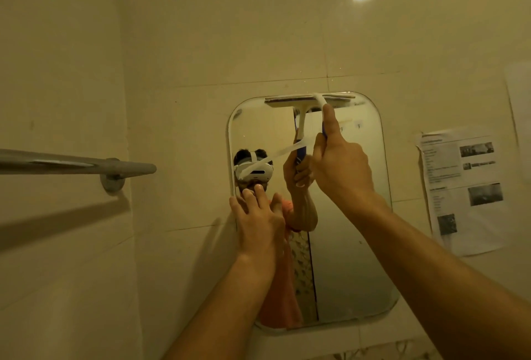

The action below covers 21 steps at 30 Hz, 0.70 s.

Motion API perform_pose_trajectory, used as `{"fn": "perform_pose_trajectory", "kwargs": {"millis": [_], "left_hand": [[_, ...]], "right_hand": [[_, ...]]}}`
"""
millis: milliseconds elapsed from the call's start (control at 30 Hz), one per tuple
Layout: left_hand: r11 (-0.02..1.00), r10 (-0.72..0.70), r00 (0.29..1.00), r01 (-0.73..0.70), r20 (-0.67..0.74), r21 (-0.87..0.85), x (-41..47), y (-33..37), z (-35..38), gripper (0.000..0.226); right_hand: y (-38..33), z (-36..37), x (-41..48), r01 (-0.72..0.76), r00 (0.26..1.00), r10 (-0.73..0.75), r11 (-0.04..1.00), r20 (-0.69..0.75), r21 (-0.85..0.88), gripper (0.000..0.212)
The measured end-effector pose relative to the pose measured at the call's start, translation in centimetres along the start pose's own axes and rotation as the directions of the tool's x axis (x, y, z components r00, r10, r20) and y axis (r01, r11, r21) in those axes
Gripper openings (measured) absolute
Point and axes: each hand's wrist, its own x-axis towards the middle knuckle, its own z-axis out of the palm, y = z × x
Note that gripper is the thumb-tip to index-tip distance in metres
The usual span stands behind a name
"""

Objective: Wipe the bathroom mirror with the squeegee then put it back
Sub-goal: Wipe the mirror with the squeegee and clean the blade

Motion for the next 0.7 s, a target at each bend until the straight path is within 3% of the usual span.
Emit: {"fn": "perform_pose_trajectory", "kwargs": {"millis": [533,700], "left_hand": [[0.999,-0.011,0.999,0.010,0.034,0.051,-0.7,0.2,-1.4,0.095],[0.997,-0.018,0.999,0.016,0.031,0.070,-0.8,0.3,-1.7,0.092]], "right_hand": [[1.1,0.7,-9.0,-0.123,0.975,0.114,0.992,0.190,0.032,0.067],[2.6,-3.5,-3.4,-0.149,0.989,0.146,0.977,0.035,0.153,0.059]]}}
